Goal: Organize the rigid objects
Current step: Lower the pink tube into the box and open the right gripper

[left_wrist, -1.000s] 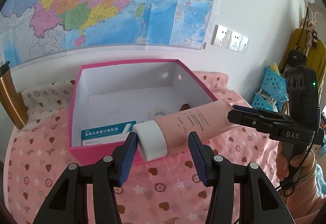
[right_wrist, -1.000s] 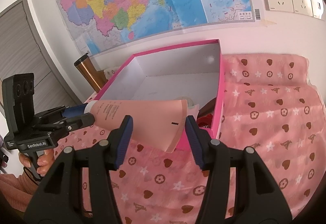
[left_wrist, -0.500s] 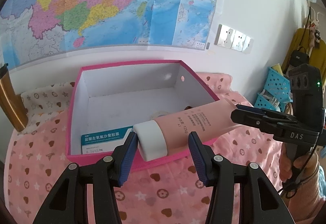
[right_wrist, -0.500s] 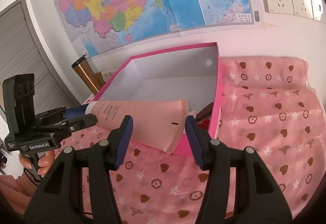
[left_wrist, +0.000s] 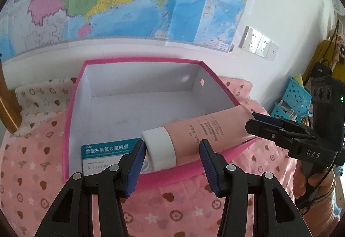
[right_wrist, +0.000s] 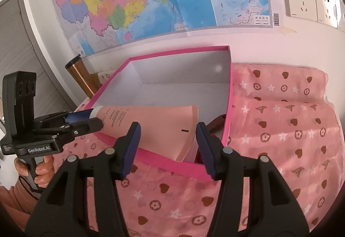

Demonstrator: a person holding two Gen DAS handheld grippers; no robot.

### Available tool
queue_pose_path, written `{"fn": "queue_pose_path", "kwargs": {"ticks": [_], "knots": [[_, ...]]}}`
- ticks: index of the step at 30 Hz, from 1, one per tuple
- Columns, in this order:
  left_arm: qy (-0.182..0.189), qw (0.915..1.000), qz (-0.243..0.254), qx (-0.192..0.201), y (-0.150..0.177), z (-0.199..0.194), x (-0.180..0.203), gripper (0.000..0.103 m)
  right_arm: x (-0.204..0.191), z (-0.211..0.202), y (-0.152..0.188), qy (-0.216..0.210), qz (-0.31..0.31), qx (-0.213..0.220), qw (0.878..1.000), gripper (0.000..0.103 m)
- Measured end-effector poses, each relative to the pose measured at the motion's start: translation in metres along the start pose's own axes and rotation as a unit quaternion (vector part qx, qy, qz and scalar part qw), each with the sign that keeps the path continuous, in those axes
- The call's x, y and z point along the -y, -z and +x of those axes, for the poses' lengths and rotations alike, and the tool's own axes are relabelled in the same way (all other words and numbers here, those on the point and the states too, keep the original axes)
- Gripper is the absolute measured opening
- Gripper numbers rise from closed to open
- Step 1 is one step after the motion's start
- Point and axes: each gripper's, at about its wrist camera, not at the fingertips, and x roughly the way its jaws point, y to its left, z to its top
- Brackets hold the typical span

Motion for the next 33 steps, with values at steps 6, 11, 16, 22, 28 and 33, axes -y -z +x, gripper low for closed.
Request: {"fn": "queue_pose_path", "kwargs": {"ticks": [6,11,16,22,28,33], "knots": [[0.0,0.9998,-0.008,-0.017,-0.003,0.018,-0.008,0.052,0.002,0.015,-0.004,0.025,-0.011,-0.015,1.0,0.056],[0.002,0.9994,-0.014,-0.033,-0.005,0.032,-0.012,0.052,0.003,0.024,-0.005,0.04,-0.018,-0.025,0.999,0.056],[-0.003,0.9994,-0.017,-0.031,-0.003,0.033,-0.015,0.055,0.004,0.024,-0.001,0.063,-0.018,-0.018,0.998,0.057],[-0.014,0.9999,0.005,-0.004,0.006,0.015,-0.009,0.067,0.006,0.006,0.003,0.052,-0.008,0.004,0.999,0.057],[-0.02,0.9989,0.031,0.03,0.025,-0.013,0.006,0.087,-0.012,-0.011,0.019,0.02,-0.014,0.017,1.0,0.06],[-0.024,0.9977,0.035,0.053,0.044,-0.037,0.013,0.097,-0.032,-0.019,0.041,0.003,-0.023,0.023,0.999,0.079]]}}
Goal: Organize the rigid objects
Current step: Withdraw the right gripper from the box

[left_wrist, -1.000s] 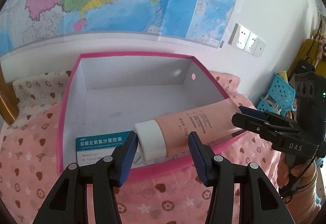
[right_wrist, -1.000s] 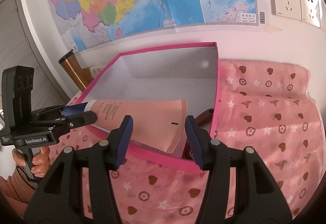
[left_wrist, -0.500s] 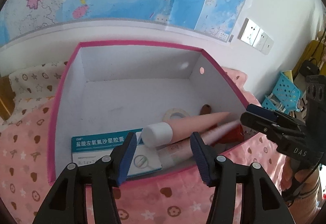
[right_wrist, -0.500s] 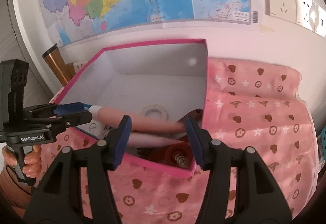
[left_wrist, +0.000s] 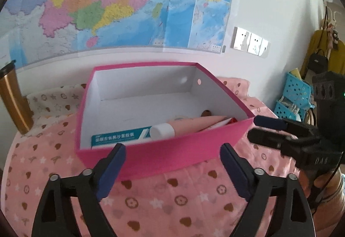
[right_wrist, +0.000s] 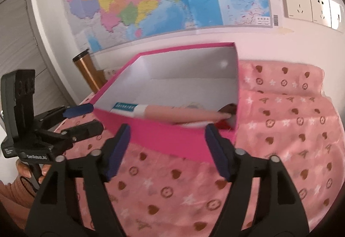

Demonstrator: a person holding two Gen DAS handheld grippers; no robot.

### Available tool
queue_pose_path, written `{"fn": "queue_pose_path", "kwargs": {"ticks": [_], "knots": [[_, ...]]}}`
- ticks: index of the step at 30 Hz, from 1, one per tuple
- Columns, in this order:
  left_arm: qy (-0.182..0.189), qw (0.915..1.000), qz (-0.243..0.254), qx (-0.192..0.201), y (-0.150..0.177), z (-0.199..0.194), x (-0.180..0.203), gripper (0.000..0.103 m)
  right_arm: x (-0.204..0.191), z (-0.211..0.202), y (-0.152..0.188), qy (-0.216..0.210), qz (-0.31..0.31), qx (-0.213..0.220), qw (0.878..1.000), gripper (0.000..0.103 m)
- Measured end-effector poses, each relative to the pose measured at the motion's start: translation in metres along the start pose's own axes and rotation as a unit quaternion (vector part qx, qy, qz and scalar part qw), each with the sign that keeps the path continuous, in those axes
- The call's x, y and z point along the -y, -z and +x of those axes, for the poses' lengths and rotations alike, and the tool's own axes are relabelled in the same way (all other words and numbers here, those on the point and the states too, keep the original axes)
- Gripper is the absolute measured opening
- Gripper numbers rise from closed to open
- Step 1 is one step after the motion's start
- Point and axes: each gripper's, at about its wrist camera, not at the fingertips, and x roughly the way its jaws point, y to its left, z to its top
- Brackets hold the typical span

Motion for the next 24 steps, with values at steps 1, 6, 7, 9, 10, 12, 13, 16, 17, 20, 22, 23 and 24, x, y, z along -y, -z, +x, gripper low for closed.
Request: {"fn": "queue_pose_path", "kwargs": {"ticks": [1,6,7,9,10,12,13,16,17,20,22,23,24], "knots": [[-0.006,1.0,-0.002,0.002,0.004,-0.003,0.0,0.103,-0.003,0.0,0.004,0.002,-0.002,0.001,1.0,0.082],[-0.05,0.9986,-0.018,-0.001,0.02,-0.01,-0.006,0.103,-0.015,0.005,0.024,0.021,0.002,-0.011,1.0,0.095],[-0.056,0.9981,-0.024,-0.003,0.022,-0.011,-0.007,0.103,-0.018,0.005,0.027,0.026,0.002,-0.011,1.0,0.095],[-0.066,0.9973,-0.034,-0.007,0.028,-0.011,-0.011,0.103,-0.024,0.004,0.032,0.034,-0.004,-0.007,0.999,0.095],[-0.07,0.9968,-0.037,-0.009,0.031,-0.012,-0.013,0.103,-0.028,0.002,0.035,0.041,-0.011,-0.003,0.999,0.095],[-0.074,0.9963,-0.042,-0.013,0.036,-0.013,-0.014,0.103,-0.035,0.001,0.038,0.049,-0.021,0.001,0.999,0.095],[-0.078,0.996,-0.042,-0.014,0.039,-0.014,-0.014,0.103,-0.037,0.0,0.04,0.051,-0.022,0.002,0.998,0.095],[-0.095,0.9946,-0.038,-0.019,0.045,-0.014,-0.013,0.103,-0.042,-0.001,0.043,0.052,-0.025,0.0,0.998,0.095],[-0.096,0.9945,-0.037,-0.022,0.046,-0.015,-0.013,0.103,-0.042,0.0,0.044,0.053,-0.025,-0.002,0.998,0.095],[-0.104,0.9936,-0.038,-0.024,0.05,-0.016,-0.013,0.103,-0.045,0.0,0.047,0.052,-0.023,-0.006,0.998,0.095],[-0.104,0.994,-0.031,-0.014,0.052,-0.019,-0.01,0.103,-0.046,0.0,0.049,0.053,-0.022,-0.006,0.998,0.095],[-0.108,0.9937,-0.028,-0.011,0.053,-0.02,-0.008,0.103,-0.046,0.0,0.05,0.053,-0.022,-0.006,0.998,0.095],[-0.107,0.9939,-0.025,-0.013,0.053,-0.02,-0.006,0.103,-0.047,0.0,0.051,0.053,-0.021,-0.006,0.998,0.095]]}}
